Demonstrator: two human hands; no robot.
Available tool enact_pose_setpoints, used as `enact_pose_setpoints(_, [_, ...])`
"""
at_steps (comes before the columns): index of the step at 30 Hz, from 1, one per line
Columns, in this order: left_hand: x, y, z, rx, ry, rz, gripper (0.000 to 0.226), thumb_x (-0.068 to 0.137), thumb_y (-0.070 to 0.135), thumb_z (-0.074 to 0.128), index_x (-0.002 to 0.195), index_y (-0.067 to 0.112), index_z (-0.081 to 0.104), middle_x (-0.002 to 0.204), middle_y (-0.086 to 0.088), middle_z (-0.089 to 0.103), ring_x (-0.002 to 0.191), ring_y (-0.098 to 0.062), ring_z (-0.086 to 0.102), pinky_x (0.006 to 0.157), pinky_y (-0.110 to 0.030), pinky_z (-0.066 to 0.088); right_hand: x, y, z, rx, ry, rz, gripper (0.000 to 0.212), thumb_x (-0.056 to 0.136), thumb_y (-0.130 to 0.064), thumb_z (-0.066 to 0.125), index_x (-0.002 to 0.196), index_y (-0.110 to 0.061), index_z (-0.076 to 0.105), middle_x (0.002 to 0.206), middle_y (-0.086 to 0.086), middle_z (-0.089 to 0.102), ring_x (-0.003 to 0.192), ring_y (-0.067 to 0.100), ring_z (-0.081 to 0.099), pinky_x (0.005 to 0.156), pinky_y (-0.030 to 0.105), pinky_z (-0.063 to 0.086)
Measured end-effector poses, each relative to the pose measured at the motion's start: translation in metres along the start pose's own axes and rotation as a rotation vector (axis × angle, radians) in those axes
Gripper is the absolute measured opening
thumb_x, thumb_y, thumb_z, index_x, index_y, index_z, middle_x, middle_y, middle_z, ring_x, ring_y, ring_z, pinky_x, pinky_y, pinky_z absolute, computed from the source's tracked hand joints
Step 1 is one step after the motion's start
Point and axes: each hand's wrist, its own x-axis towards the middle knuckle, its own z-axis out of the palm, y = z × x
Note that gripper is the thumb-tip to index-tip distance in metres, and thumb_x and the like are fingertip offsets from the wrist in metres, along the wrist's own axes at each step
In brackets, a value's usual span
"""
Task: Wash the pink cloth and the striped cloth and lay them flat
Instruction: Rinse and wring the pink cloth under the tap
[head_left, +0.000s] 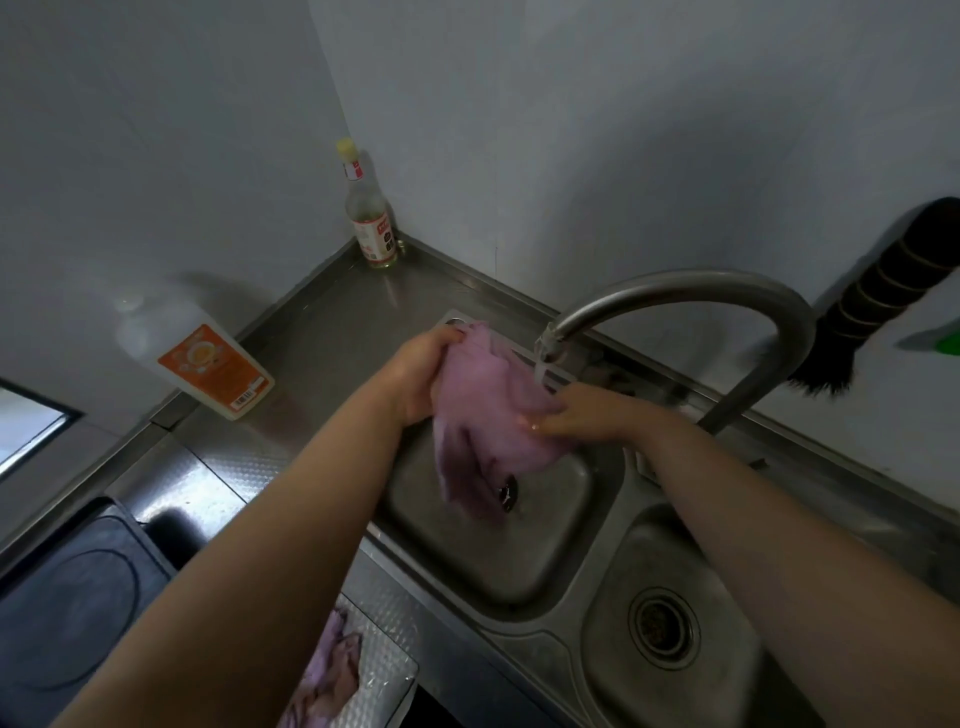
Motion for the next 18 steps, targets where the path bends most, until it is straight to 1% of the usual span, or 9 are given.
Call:
enact_pose_setpoints(1, [-0.001,0.004,-0.005,0.047,0.035,0.005,0.021,0.097,0.019,0.039,0.093,0.01,0.058,0.082,-0.009,0.061,0.074,-0.02,0.06,0.065,-0.027,0.052,0.001,0.007,-0.001,0.035,-0.023,-0.005,0.023,0.087,-0.041,0.065,0.093,-0.019,0.071,0.081,-0.013,0.071,0.086,0.007,0.064,0.077,0.018,0.047])
enact_pose_setpoints(2, [-0.001,0.007,-0.011,0.099,0.074,0.012,0.022,0.097,0.022,0.041,0.095,0.011,0.059,0.084,-0.009,0.062,0.075,-0.02,0.06,0.066,-0.028,0.051,0.0,0.012,-0.002,0.136,-0.017,-0.03,0.012,0.088,-0.031,0.066,0.093,-0.021,0.07,0.084,-0.013,0.072,0.087,0.007,0.066,0.08,0.02,0.049])
enact_pose_setpoints(3, [0.0,0.01,-0.016,0.163,0.116,0.025,0.022,0.098,0.024,0.042,0.095,0.011,0.06,0.085,-0.009,0.062,0.077,-0.021,0.059,0.068,-0.029,0.05,0.002,0.017,-0.003,0.268,0.029,-0.048,0.011,0.09,-0.023,0.064,0.1,-0.021,0.068,0.093,-0.007,0.072,0.093,0.01,0.066,0.085,0.026,0.052])
enact_pose_setpoints(5, [0.002,0.009,-0.022,0.284,0.159,0.044,0.024,0.1,0.026,0.043,0.092,0.011,0.06,0.087,-0.009,0.064,0.079,-0.021,0.06,0.072,-0.029,0.049,0.003,0.019,-0.003,0.549,0.129,-0.048,0.018,0.095,-0.019,0.056,0.111,-0.019,0.062,0.106,0.005,0.065,0.099,0.022,0.062,0.08,0.037,0.054])
enact_pose_setpoints(7, [0.004,-0.001,-0.02,0.33,0.11,0.019,0.029,0.102,0.027,0.042,0.091,0.009,0.063,0.089,-0.011,0.068,0.082,-0.022,0.064,0.077,-0.028,0.051,0.005,0.015,0.0,0.724,0.148,-0.091,0.026,0.096,-0.022,0.053,0.118,-0.009,0.054,0.102,0.013,0.058,0.089,0.03,0.059,0.063,0.039,0.056])
enact_pose_setpoints(8, [0.008,-0.011,-0.021,0.308,0.073,-0.009,0.034,0.102,0.03,0.042,0.092,0.008,0.066,0.092,-0.012,0.07,0.085,-0.023,0.066,0.082,-0.029,0.052,0.007,0.011,0.003,0.783,0.14,-0.12,0.03,0.096,-0.023,0.051,0.12,-0.006,0.051,0.102,0.015,0.057,0.086,0.031,0.059,0.06,0.037,0.056])
enact_pose_setpoints(11, [0.02,-0.045,-0.018,0.272,-0.057,-0.086,0.048,0.1,0.046,0.041,0.102,0.01,0.073,0.11,-0.018,0.07,0.103,-0.028,0.066,0.1,-0.037,0.047,0.011,-0.002,0.011,0.992,0.128,-0.215,0.022,0.1,-0.017,0.042,0.115,-0.005,0.053,0.105,0.014,0.064,0.096,0.027,0.065,0.075,0.039,0.059])
enact_pose_setpoints(15, [0.023,-0.079,-0.01,0.489,-0.148,-0.036,0.062,0.099,0.055,0.023,0.125,0.01,0.058,0.127,-0.019,0.06,0.119,-0.025,0.056,0.102,-0.03,0.043,0.01,-0.009,0.01,1.208,0.088,-0.33,0.014,0.097,-0.015,0.044,0.097,-0.007,0.055,0.086,0.011,0.063,0.08,0.02,0.067,0.069,0.036,0.057])
enact_pose_setpoints(18, [0.024,-0.086,-0.017,0.683,-0.2,-0.05,0.082,0.084,0.078,0.025,0.132,0.017,0.054,0.13,-0.005,0.057,0.122,-0.019,0.053,0.108,-0.035,0.037,0.011,0.003,0.001,1.256,0.253,-0.283,0.017,0.099,-0.015,0.04,0.101,-0.007,0.055,0.09,0.009,0.064,0.082,0.02,0.064,0.063,0.034,0.057])
